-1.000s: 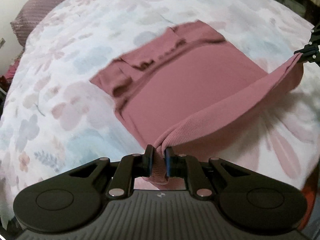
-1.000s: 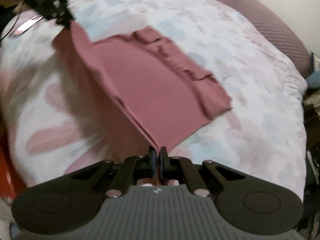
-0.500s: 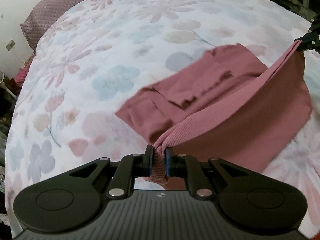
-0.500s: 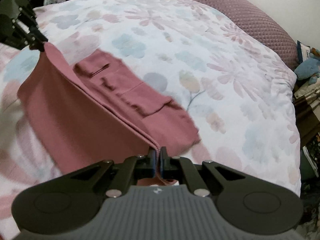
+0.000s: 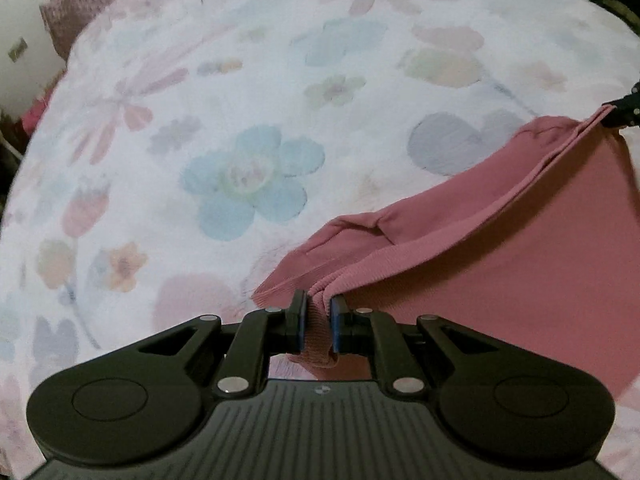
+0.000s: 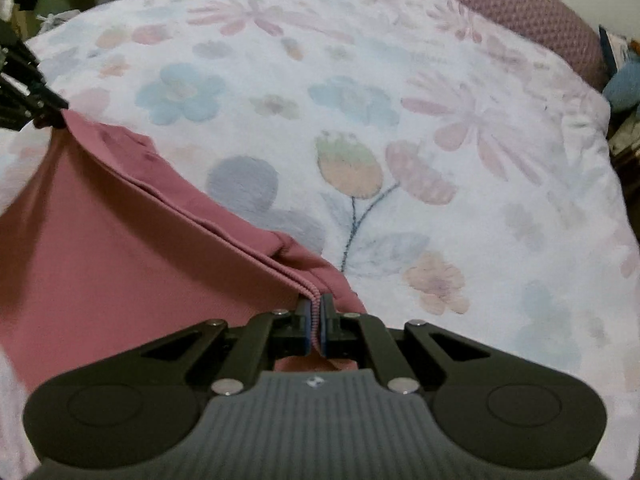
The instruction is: Fold small clothes
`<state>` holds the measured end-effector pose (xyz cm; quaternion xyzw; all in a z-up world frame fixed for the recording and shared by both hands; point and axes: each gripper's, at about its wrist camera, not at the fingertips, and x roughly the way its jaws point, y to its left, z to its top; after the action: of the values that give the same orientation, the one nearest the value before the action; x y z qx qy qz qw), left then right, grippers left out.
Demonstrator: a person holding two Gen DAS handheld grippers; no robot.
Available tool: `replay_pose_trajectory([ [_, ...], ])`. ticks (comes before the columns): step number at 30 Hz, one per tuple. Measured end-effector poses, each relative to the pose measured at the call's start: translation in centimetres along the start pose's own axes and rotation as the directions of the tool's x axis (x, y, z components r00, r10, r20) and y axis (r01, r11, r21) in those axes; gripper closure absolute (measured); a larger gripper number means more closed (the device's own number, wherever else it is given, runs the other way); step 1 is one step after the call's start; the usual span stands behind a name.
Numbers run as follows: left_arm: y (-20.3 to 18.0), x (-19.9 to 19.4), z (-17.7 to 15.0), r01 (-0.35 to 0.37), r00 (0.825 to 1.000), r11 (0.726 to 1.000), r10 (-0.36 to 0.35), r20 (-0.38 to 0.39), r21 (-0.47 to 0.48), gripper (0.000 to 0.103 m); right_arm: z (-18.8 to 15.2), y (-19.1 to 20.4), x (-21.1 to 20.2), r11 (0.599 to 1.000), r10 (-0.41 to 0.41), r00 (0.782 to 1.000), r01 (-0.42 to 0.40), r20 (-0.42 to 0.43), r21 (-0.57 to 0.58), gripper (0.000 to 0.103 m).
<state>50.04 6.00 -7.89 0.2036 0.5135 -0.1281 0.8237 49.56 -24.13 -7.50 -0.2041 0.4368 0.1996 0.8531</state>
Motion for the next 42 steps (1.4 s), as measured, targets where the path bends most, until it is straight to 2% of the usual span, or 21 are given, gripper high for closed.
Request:
replay_pose_trajectory([
  [4, 0.5, 3.2, 0.3, 0.011, 1.0, 1.0, -0.011, -0.026, -0.027, 0.091, -0.3, -0.3, 3.5, 0.999, 0.015, 1.0, -0.014, -0.025, 0.037, 0.103],
  [7, 1.0, 4.5, 0.3, 0.039, 0.999, 0.997, -0.039, 0.007, -0.067, 0.091, -0.8, -0.6, 5.8, 0.998, 0.03, 0.999, -0.028, -0.041, 0.061, 0.103],
  [11, 1.1, 5.6, -0.4, 0.041, 0.999, 0.995, -0.038, 0.037, -0.087, 0.092, -1.4, -0.7, 7.5, 0.995, 0.043, 0.998, -0.04, -0.034, 0.09, 0.103],
  [14, 1.7, 4.9, -0.7, 0.063, 0.996, 0.991, -0.055, 0.072, -0.119, 0.094, -1.7, -0.7, 7.4, 0.993, 0.051, 0.998, -0.047, -0.031, 0.111, 0.103],
  [17, 2.0, 2.9, -0.7, 0.062, 0.991, 0.994, -0.05, 0.121, -0.094, 0.095, -1.6, -0.9, 5.4, 0.992, 0.065, 0.998, -0.064, -0.002, 0.107, 0.103],
  [20, 2.6, 2.2, 0.1, 0.064, 0.991, 0.993, -0.052, 0.121, -0.097, 0.095, -1.2, -1.5, 4.0, 0.992, 0.071, 0.997, -0.072, 0.017, 0.1, 0.103],
  [25, 2.2, 5.0, 1.0, 0.047, 0.995, 0.992, -0.036, 0.093, -0.115, 0.093, -0.8, -2.4, 5.4, 0.986, 0.059, 0.998, -0.059, 0.006, 0.156, 0.103],
  [28, 2.1, 6.2, 0.6, 0.048, 0.996, 0.986, -0.035, 0.078, -0.16, 0.084, -1.2, -2.1, 6.7, 0.982, 0.048, 0.999, -0.048, 0.003, 0.182, 0.103],
  [30, 2.3, 6.3, 0.3, 0.029, 0.995, 0.985, -0.013, 0.097, -0.17, 0.074, -1.4, -2.0, 7.1, 0.981, 0.025, 1.0, -0.024, 0.0, 0.192, 0.097],
  [32, 2.7, 5.8, 0.3, 0.007, 0.995, 0.984, 0.011, 0.102, -0.178, 0.062, -1.5, -2.2, 6.9, 0.977, -0.011, 1.0, 0.01, 0.006, 0.212, 0.081],
  [34, 3.3, 4.8, 0.3, -0.013, 0.992, 0.981, 0.037, 0.12, -0.193, 0.056, -1.5, -2.6, 6.2, 0.972, -0.056, 0.998, 0.052, 0.013, 0.228, 0.079],
  [35, 3.6, 4.3, 0.2, -0.017, 0.991, 0.979, 0.043, 0.13, -0.201, 0.05, -1.4, -3.0, 5.8, 0.969, -0.075, 0.997, 0.07, 0.008, 0.237, 0.079],
  [38, 3.9, 2.7, -0.3, -0.013, 0.99, 0.976, 0.043, 0.133, -0.219, 0.048, -1.7, -4.1, 4.3, 0.951, -0.086, 0.996, 0.085, -0.008, 0.297, 0.079],
  [42, 3.3, -0.6, -2.3, 0.024, 0.989, 0.979, 0.007, 0.149, -0.203, 0.048, -2.9, -3.6, 0.8, 0.938, -0.025, 1.0, 0.02, 0.012, 0.345, 0.081],
])
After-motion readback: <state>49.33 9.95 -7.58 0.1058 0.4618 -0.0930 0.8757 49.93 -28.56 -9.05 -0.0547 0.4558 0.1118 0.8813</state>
